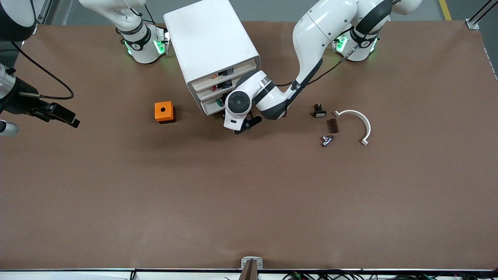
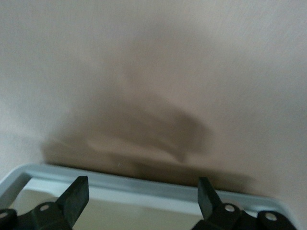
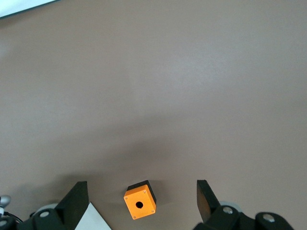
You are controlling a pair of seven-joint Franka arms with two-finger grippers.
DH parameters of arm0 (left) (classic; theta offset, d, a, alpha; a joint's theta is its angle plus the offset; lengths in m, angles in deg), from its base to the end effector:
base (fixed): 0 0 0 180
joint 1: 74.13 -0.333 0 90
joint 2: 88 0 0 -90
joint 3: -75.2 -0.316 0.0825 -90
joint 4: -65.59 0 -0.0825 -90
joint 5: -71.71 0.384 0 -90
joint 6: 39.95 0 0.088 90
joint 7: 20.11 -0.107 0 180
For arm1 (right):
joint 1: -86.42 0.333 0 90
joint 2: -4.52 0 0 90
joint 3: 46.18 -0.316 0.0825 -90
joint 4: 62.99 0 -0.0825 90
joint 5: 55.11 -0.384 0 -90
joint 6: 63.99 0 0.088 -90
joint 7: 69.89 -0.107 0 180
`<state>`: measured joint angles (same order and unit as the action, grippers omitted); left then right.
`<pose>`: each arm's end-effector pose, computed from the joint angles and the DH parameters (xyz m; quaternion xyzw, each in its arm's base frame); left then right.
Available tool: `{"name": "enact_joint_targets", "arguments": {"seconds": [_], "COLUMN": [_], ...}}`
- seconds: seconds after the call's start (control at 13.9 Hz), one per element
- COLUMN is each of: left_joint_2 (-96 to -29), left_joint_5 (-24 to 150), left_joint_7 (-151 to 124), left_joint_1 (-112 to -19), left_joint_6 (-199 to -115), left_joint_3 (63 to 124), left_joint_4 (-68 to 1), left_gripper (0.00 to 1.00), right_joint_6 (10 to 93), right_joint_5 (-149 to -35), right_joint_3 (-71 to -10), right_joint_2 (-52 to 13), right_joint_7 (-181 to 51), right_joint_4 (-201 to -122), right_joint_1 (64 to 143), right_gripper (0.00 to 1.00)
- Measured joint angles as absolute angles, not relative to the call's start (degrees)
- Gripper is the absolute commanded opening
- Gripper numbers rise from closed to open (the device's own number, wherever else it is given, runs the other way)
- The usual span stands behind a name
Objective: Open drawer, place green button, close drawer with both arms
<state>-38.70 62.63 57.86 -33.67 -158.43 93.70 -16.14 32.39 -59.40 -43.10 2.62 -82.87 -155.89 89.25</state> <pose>0.3910 -0.5877 0.1885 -0.9464 -0.2447 0.2104 0.0142 0.5734 0.0052 0.5919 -0.9922 0.1187 -0.0097 0.0377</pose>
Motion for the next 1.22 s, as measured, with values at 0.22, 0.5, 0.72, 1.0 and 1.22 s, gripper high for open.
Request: {"name": "enact_joint_targets", "arguments": {"seconds": [0.22,0.5,0.72,1.0,1.22], "left_joint_2": [-38.7,-38.7,-38.9,-41.5,-45.8], "left_joint_5": [62.6,62.6,64.6,72.6,73.0], "left_joint_7": [58.2,58.2,58.1,56.7,50.3], "left_joint_1": [-32.2,-32.7,-36.8,-47.4,-55.5], "left_joint_6": [-157.5,-157.4,-157.5,-157.3,-154.4], "left_joint_3": [93.7,93.2,92.1,92.2,92.3], "left_joint_4": [-16.3,-16.2,-15.4,-14.8,-14.4], "left_gripper": [1.00,1.00,1.00,1.00,1.00], "right_joint_6": [32.5,32.5,32.5,33.4,33.7], "right_joint_5": [-57.3,-57.0,-57.0,-56.8,-56.5], "right_joint_3": [-43.5,-44.2,-45.4,-46.3,-46.3], "right_joint_2": [2.6,2.6,2.6,2.6,2.6], "right_joint_7": [-82.9,-82.9,-82.8,-81.9,-78.7], "right_joint_4": [-155.9,-155.8,-155.8,-155.8,-155.7], "right_joint_1": [89.3,88.4,87.3,87.2,87.2], "right_gripper": [1.00,1.00,1.00,1.00,1.00]}}
